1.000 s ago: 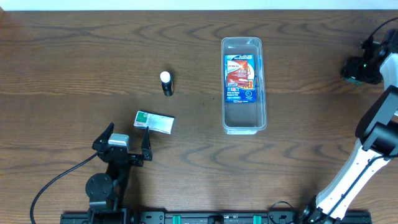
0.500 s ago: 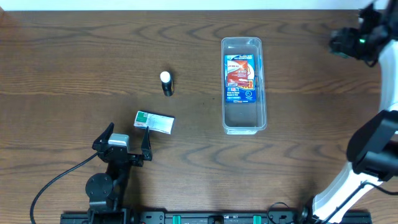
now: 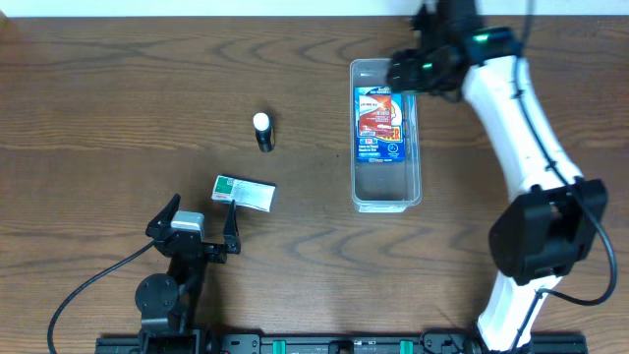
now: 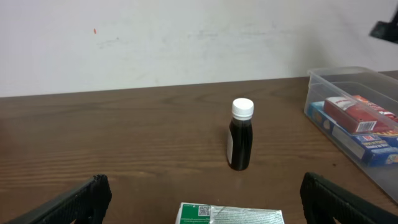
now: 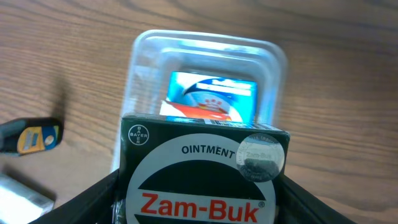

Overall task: Pack container
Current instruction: 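Place the Zam-Buk tin into the container and withdraw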

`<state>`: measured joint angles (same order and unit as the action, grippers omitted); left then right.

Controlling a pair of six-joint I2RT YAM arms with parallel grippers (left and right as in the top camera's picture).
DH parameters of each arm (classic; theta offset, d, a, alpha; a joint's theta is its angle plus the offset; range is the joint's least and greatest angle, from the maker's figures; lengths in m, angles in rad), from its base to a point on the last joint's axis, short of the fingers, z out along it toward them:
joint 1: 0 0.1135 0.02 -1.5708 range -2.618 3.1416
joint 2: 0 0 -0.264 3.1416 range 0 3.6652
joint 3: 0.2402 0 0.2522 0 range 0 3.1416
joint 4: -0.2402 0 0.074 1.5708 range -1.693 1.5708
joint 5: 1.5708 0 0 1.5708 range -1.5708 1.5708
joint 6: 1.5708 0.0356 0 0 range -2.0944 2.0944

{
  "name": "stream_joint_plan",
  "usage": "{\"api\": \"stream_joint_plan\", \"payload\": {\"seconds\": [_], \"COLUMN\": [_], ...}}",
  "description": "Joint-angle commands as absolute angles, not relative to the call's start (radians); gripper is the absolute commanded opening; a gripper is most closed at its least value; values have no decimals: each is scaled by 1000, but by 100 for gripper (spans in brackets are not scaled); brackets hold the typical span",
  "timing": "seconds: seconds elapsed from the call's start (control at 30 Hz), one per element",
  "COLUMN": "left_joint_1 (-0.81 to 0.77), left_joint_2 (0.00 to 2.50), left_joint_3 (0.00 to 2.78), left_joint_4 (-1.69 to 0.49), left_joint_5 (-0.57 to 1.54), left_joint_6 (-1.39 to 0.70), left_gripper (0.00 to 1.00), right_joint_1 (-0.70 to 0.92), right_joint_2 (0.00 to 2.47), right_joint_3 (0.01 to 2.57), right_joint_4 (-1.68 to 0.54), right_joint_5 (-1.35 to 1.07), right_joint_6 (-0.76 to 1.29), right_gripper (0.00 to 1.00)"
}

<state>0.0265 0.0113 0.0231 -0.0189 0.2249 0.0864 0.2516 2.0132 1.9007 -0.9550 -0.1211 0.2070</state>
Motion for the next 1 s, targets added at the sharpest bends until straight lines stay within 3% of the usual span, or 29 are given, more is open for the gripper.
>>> {"api": "stream_joint_plan", "payload": {"seconds": [0.0, 0.67, 0.83, 0.97], "left_joint_1": [33, 33, 33, 33], "left_joint_2": [11, 11, 11, 11], "left_joint_3": [4, 4, 4, 4], "left_joint_4": [-51, -51, -51, -51], "left_joint_5": [227, 227, 227, 228], "left_joint_6": [93, 93, 93, 93], "left_gripper": [98, 98, 98, 98], "right_joint_1": [319, 374, 344, 286], "right_joint_2": [2004, 2083, 2017, 1935], "right_joint_3": [1902, 1905, 1905, 1905], "right_joint_4": [-937, -866, -886, -966], "right_joint_5": [60, 131, 131, 184], "right_joint_6": [292, 325, 325, 321], "right_gripper": [70, 75, 84, 98]}}
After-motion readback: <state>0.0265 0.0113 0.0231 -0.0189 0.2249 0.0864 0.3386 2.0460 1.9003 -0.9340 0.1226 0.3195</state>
